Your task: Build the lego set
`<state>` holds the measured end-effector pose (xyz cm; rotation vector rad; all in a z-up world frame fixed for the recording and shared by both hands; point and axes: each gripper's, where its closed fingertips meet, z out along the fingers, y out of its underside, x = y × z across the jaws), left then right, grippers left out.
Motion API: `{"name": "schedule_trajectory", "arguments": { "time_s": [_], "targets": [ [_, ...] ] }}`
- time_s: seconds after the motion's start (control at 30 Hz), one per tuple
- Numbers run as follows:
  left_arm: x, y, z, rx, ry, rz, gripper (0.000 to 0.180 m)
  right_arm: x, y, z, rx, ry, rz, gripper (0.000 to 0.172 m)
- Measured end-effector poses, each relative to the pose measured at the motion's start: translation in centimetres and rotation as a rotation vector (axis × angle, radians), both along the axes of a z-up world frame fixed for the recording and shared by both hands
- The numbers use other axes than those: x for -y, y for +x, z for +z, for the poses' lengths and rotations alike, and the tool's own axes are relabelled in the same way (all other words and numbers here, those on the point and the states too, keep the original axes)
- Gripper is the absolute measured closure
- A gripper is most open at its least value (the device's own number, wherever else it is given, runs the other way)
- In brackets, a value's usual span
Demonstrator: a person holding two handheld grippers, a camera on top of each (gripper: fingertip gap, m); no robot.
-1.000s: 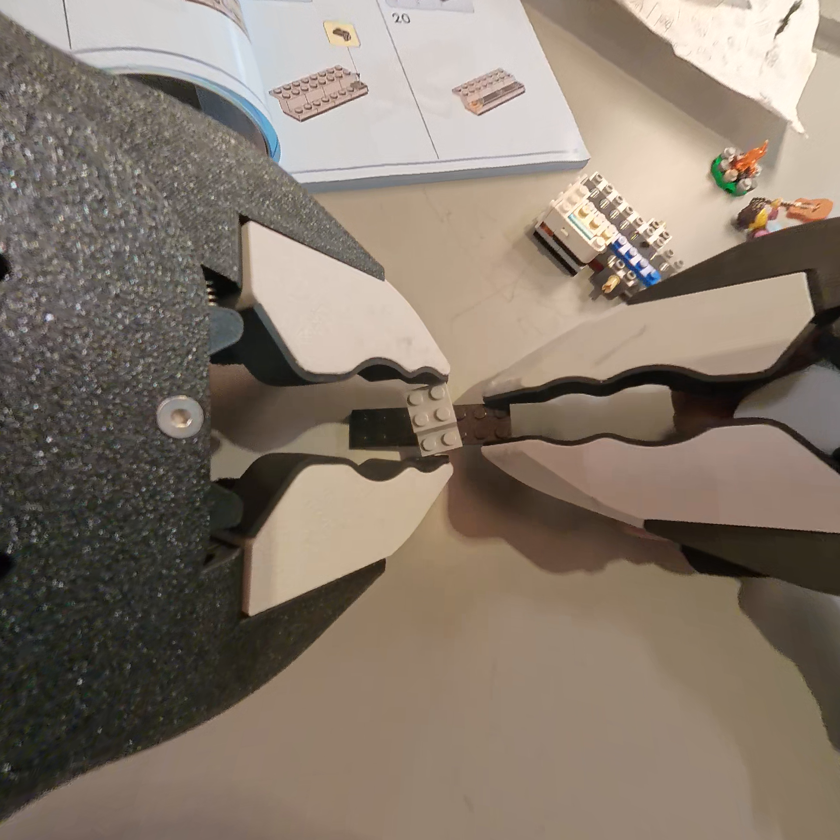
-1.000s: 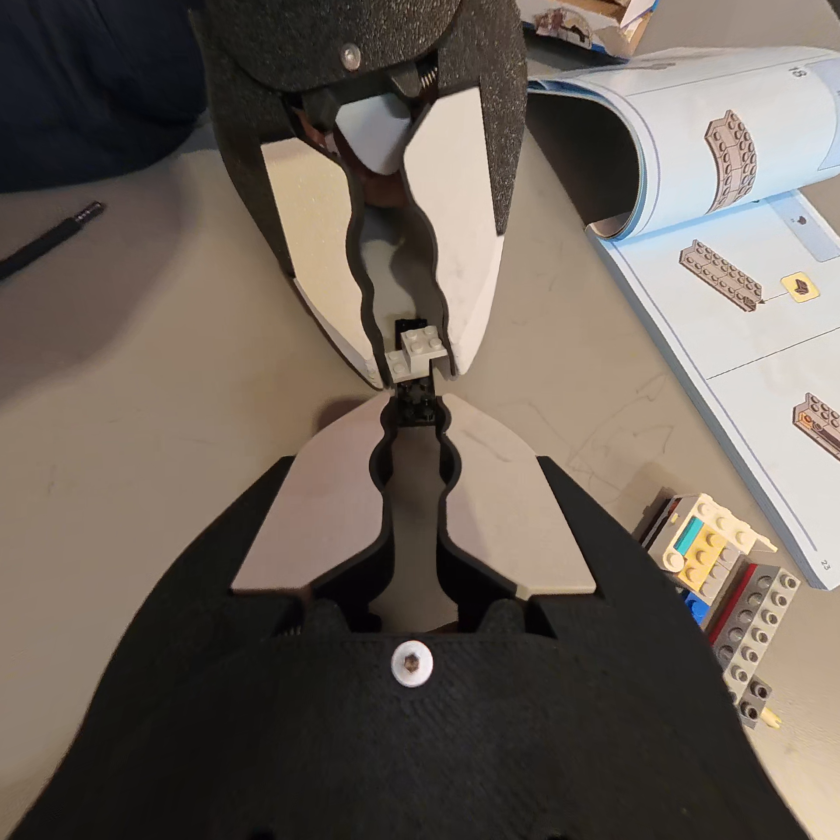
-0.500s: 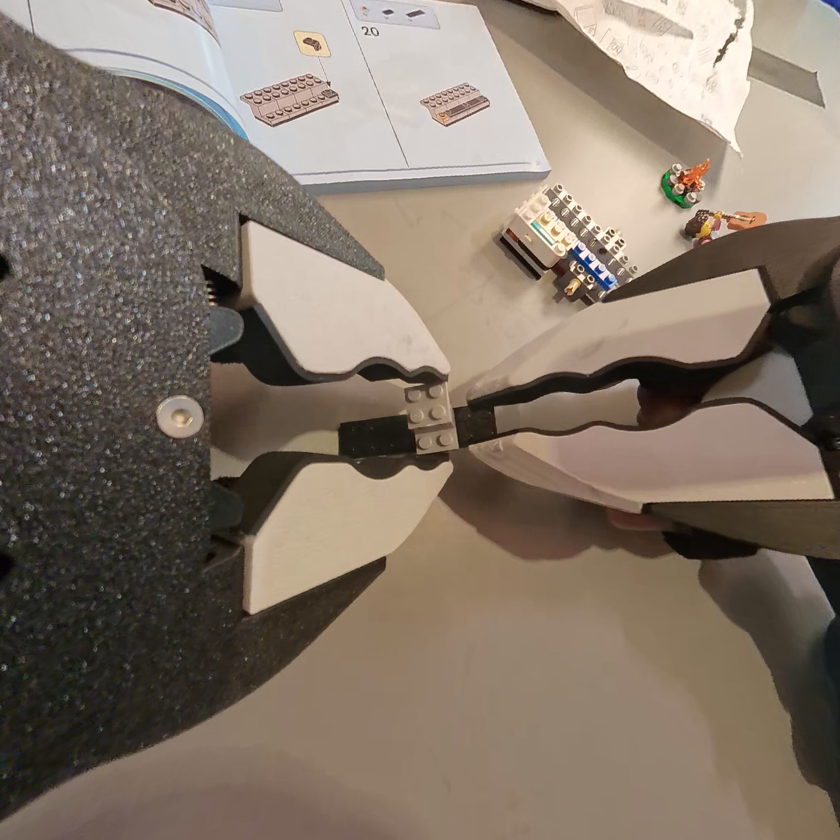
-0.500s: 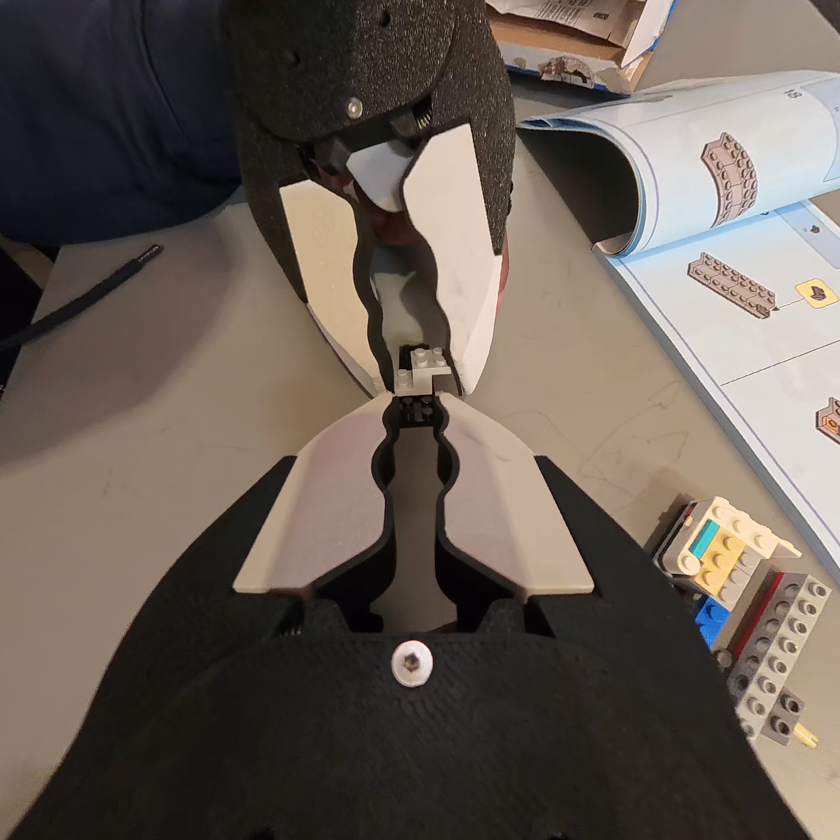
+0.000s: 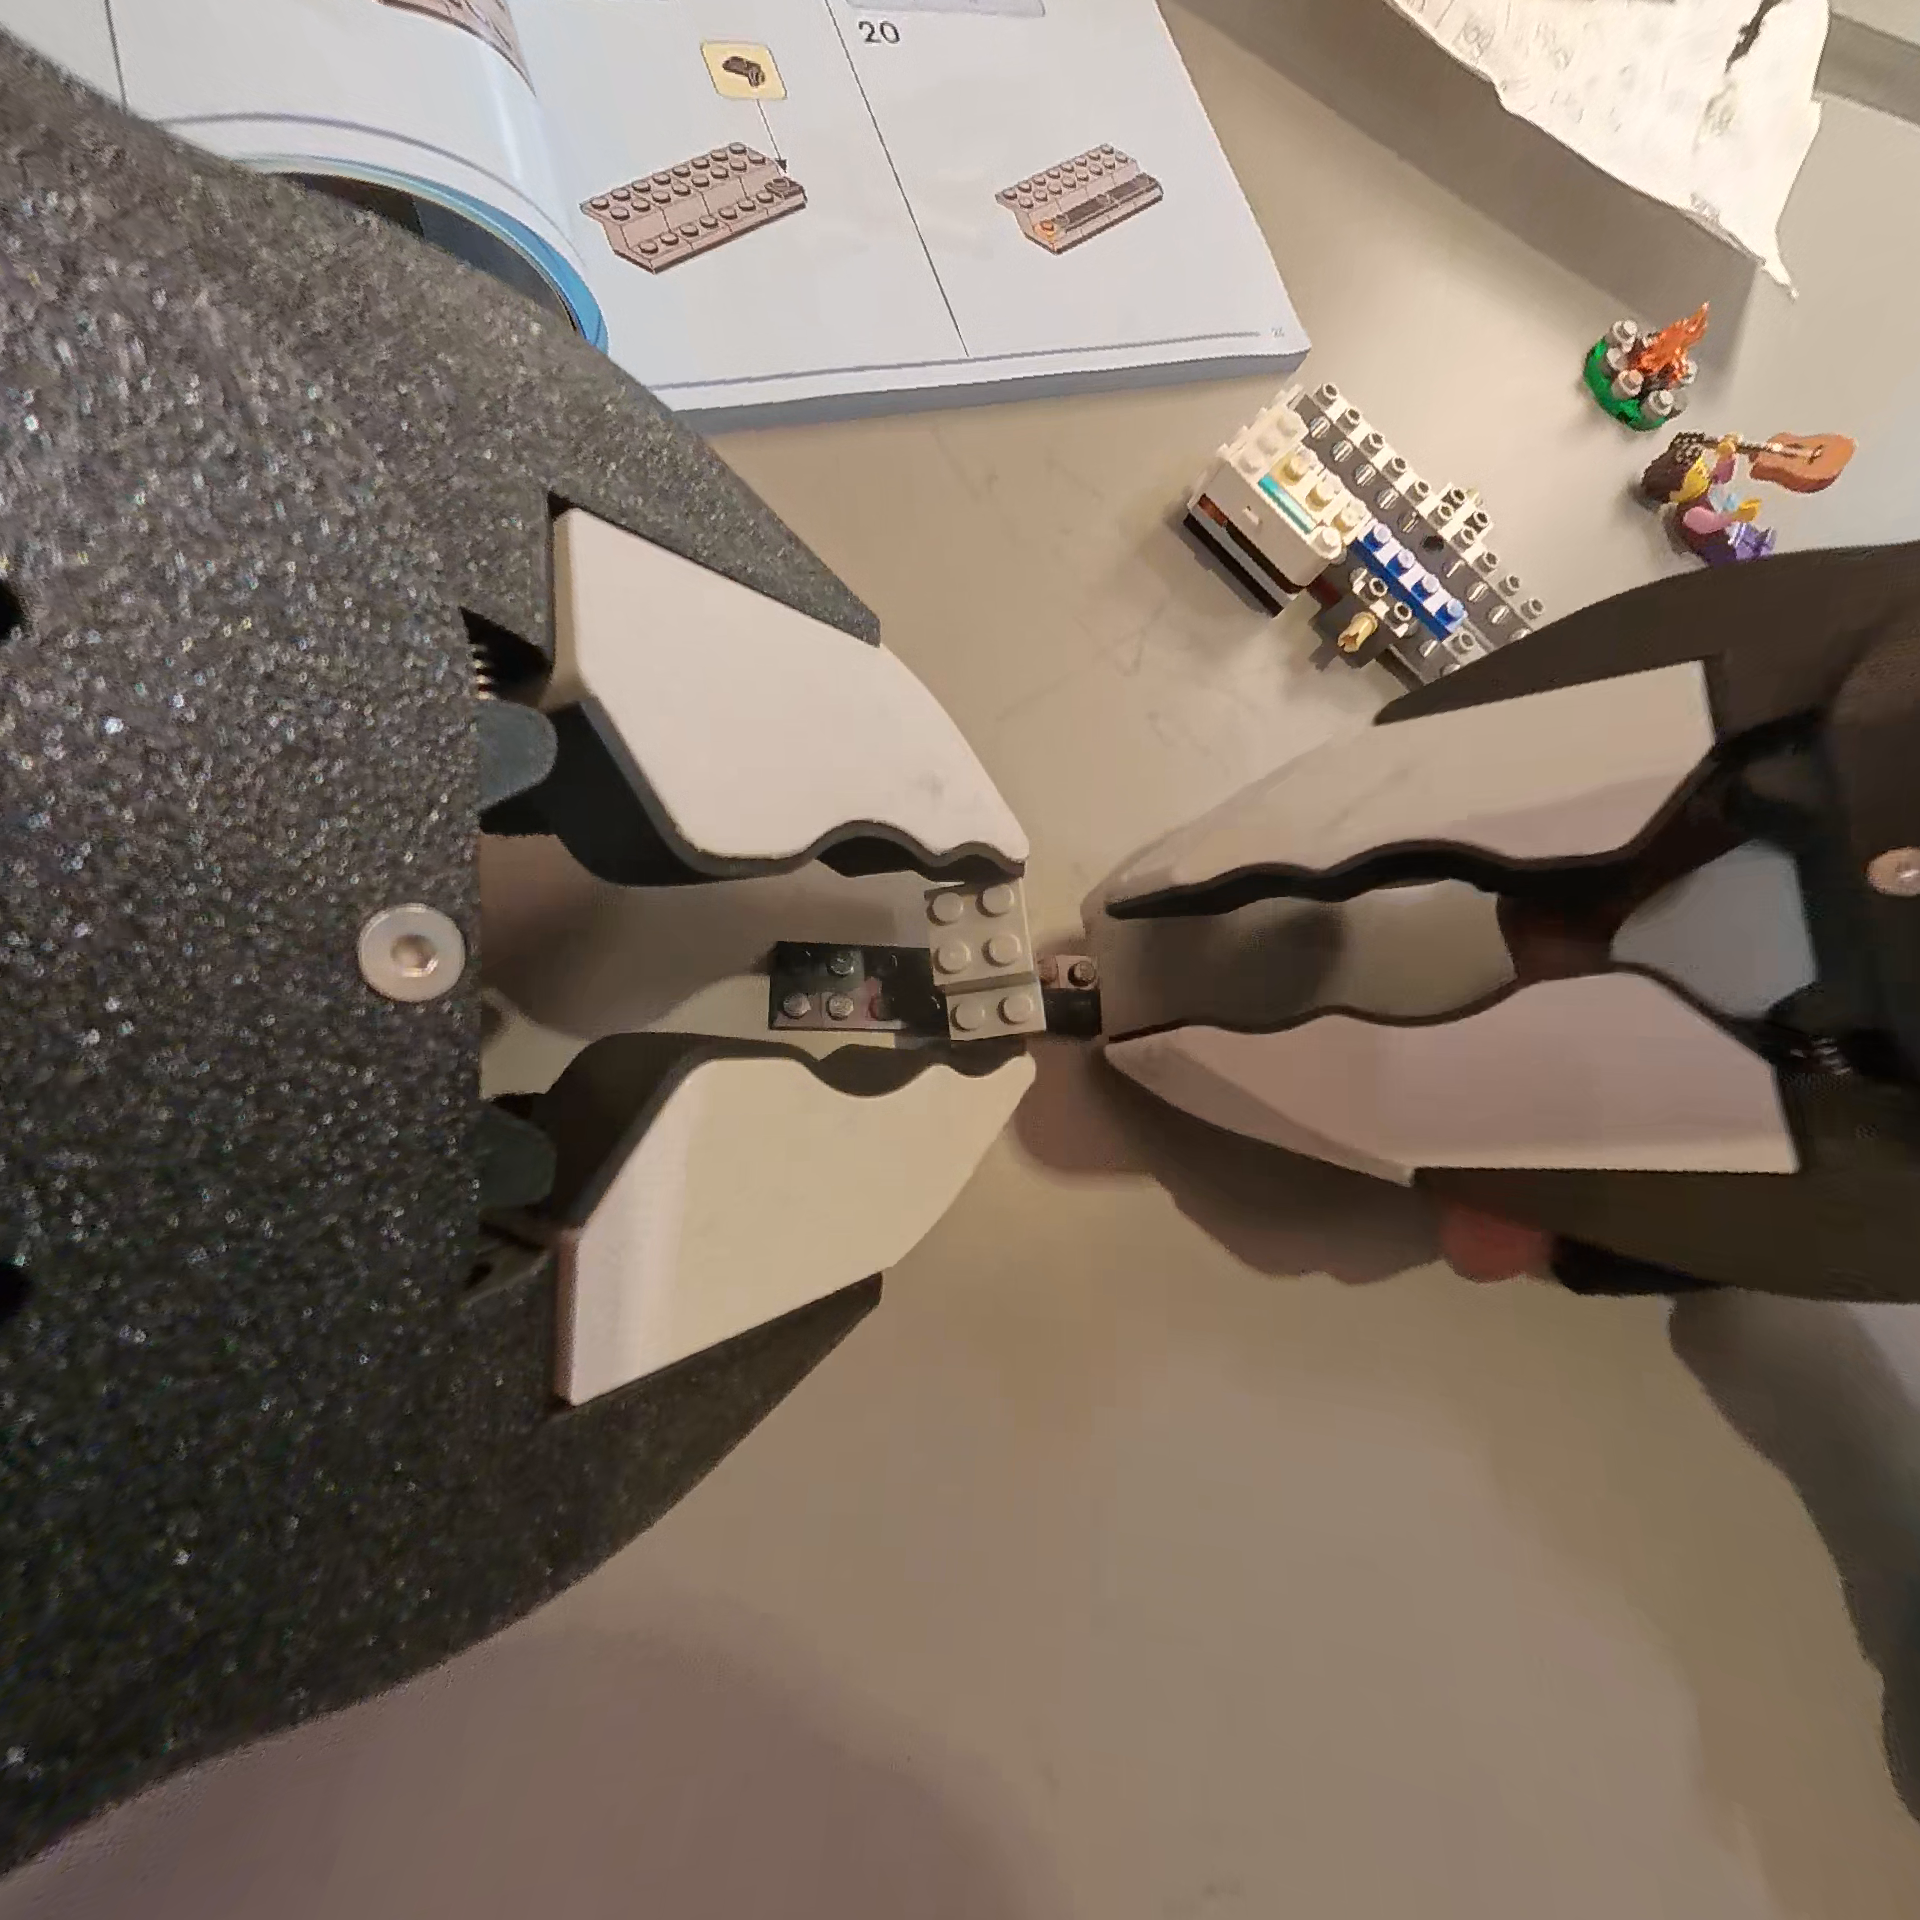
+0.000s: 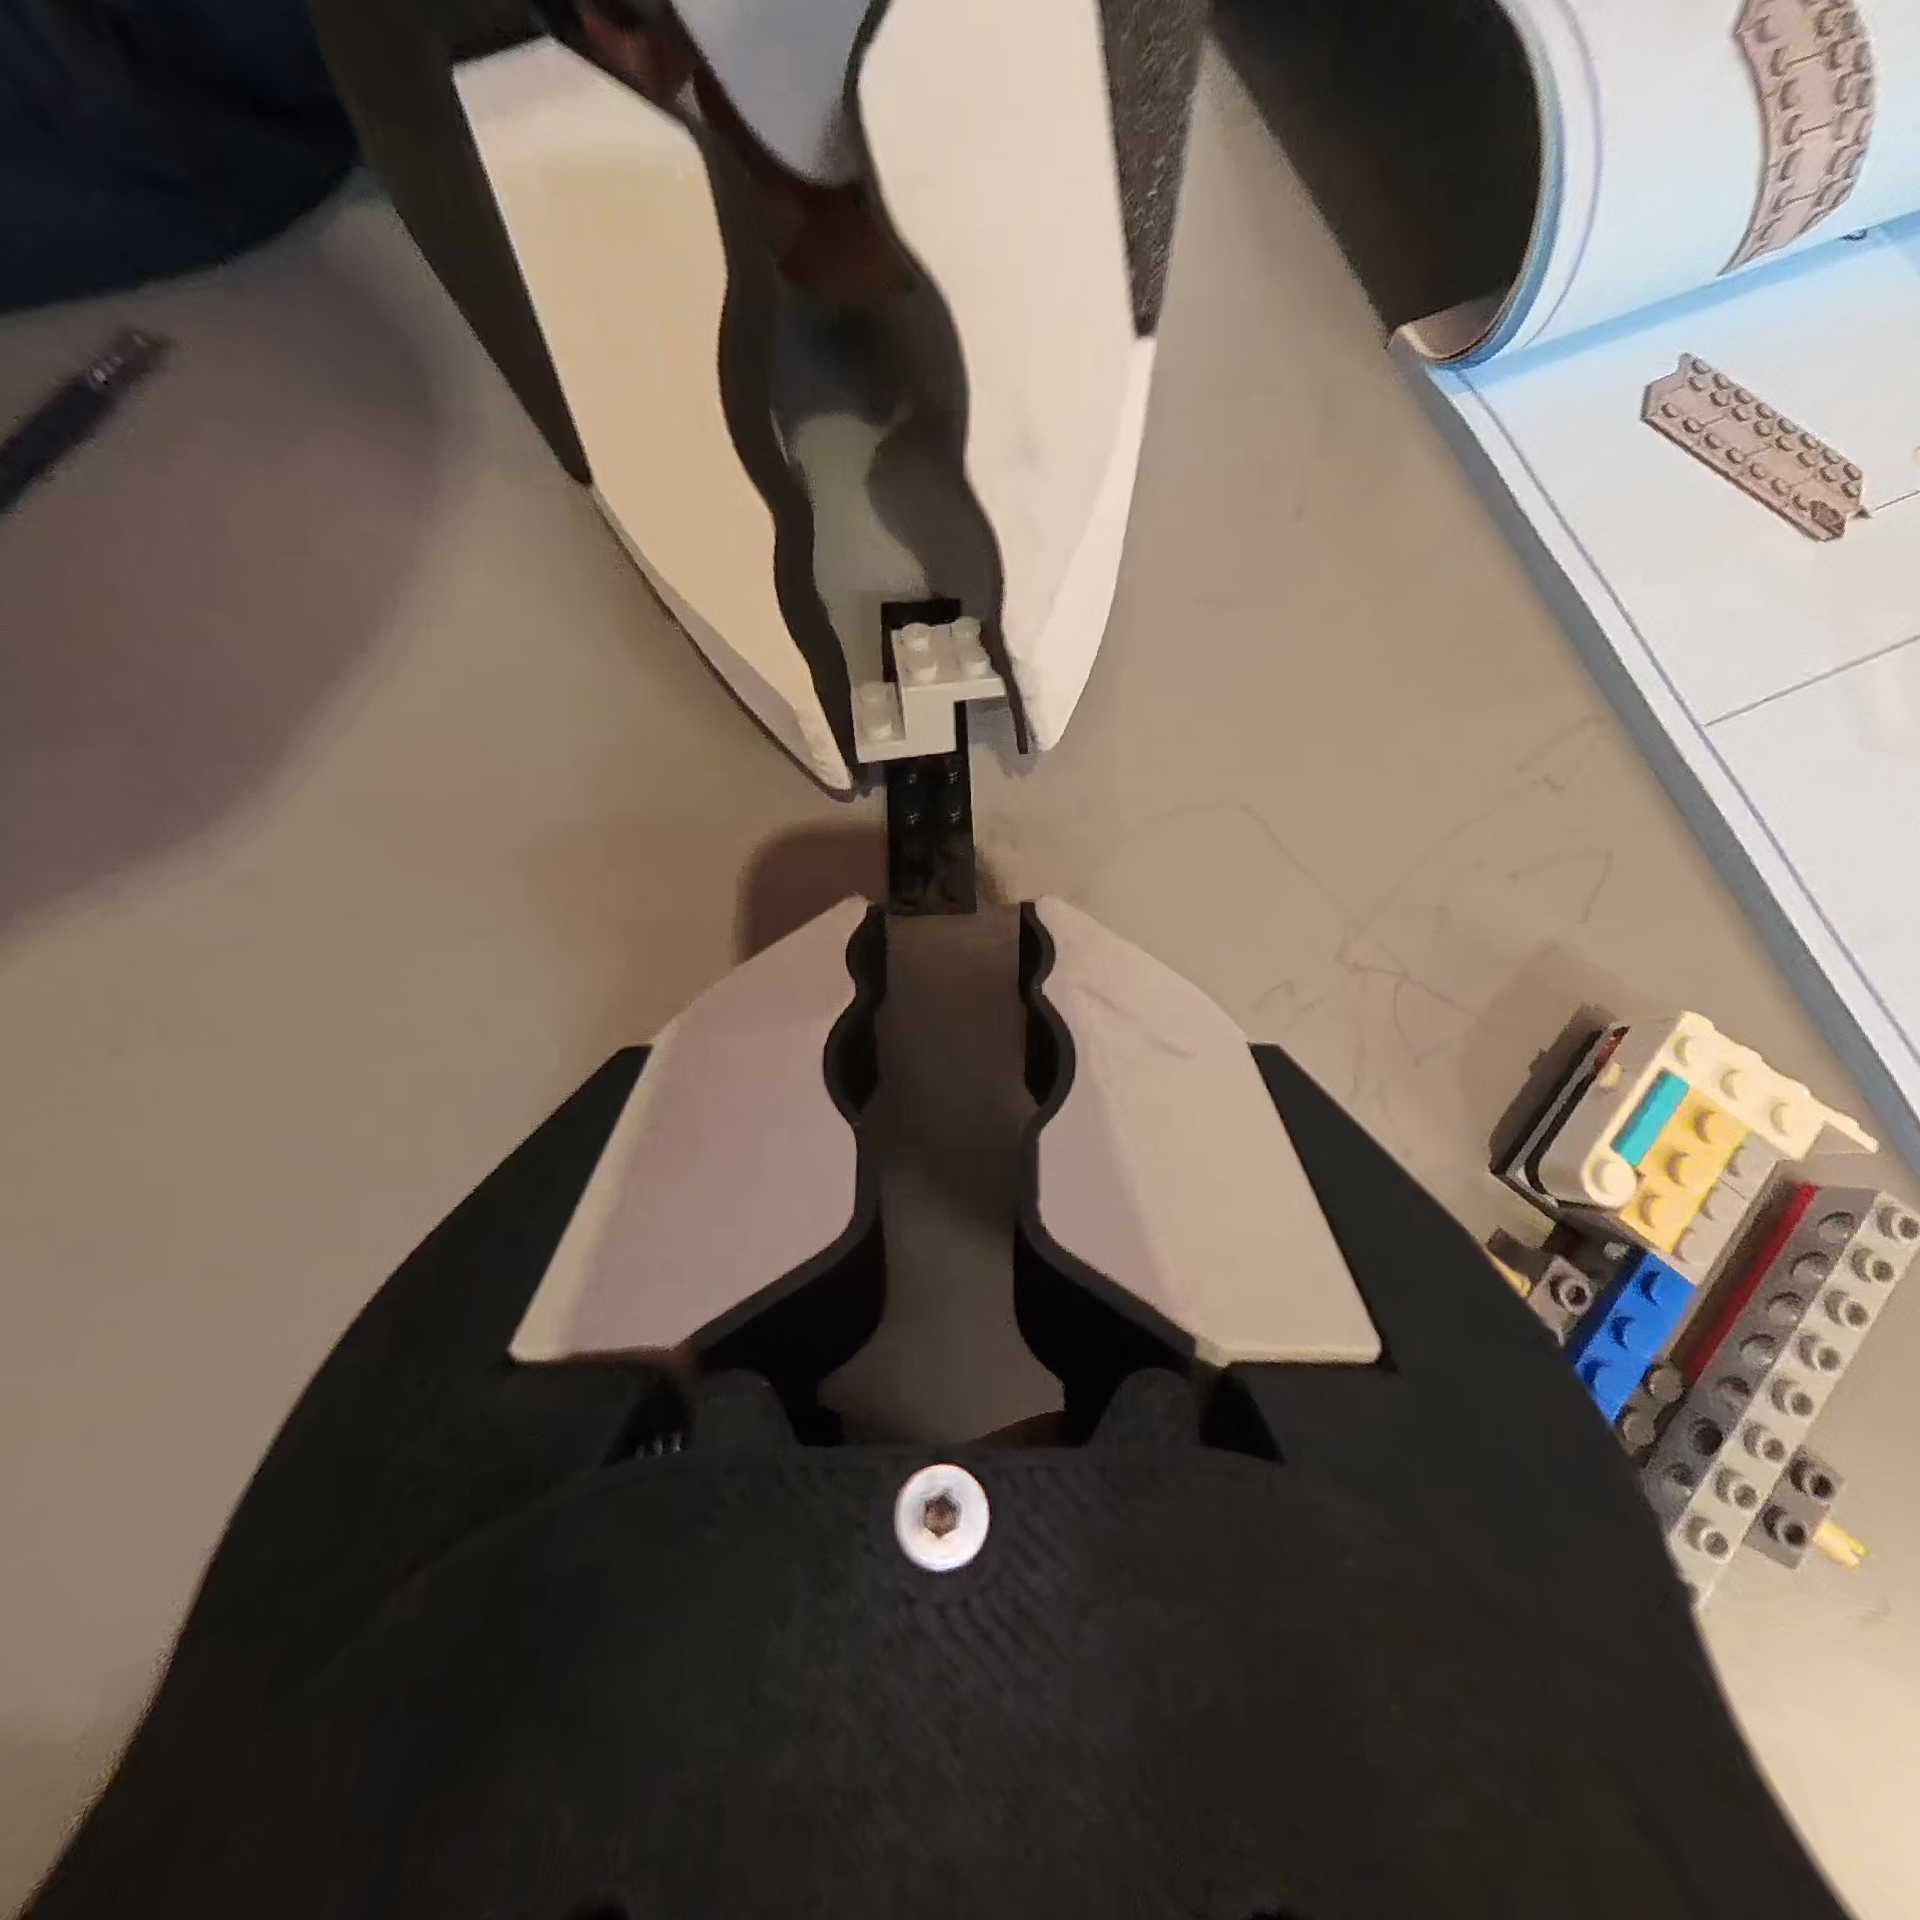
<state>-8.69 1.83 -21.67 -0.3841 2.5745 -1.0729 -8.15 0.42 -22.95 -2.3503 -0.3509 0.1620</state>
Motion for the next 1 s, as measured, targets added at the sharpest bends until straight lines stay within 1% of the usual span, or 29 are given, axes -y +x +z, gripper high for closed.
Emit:
{"name": "schedule_trajectory", "arguments": {
  "time_s": [0.13,0.17,0.2,0.3,0.5,0.7,0.93,1.0],
  "targets": [
    [-0.2,0.0,0.0,-0.001,0.006,0.008,0.152,-0.7,-0.6,-0.2,0.010,-0.010,0.036,0.148],
    [-0.3,0.0,0.0,-0.004,0.008,0.013,0.152,-0.9,-0.6,-0.2,0.007,-0.012,0.033,0.150],
    [-0.4,0.0,-0.1,-0.010,0.009,0.016,0.152,-0.9,-0.6,-0.2,0.006,-0.012,0.035,0.155],
    [-0.5,-0.1,-0.3,-0.030,0.003,0.022,0.151,-0.9,-0.6,-0.1,0.014,-0.004,0.049,0.156],
    [-0.2,-0.1,0.1,-0.029,-0.021,0.021,0.151,-0.8,-0.7,1.9,-0.018,0.083,0.054,0.157],
    [0.1,-0.1,0.5,-0.021,-0.026,0.021,0.151,-0.7,-0.7,2.7,-0.066,0.129,0.040,0.157],
    [0.7,-0.1,1.1,-0.016,-0.090,0.007,0.151,-0.5,-0.7,4.3,-0.163,0.196,0.027,0.160],
    [0.7,0.0,1.1,-0.020,-0.099,0.011,0.151,-0.5,-0.6,4.1,-0.173,0.188,0.020,0.160]
  ]
}}
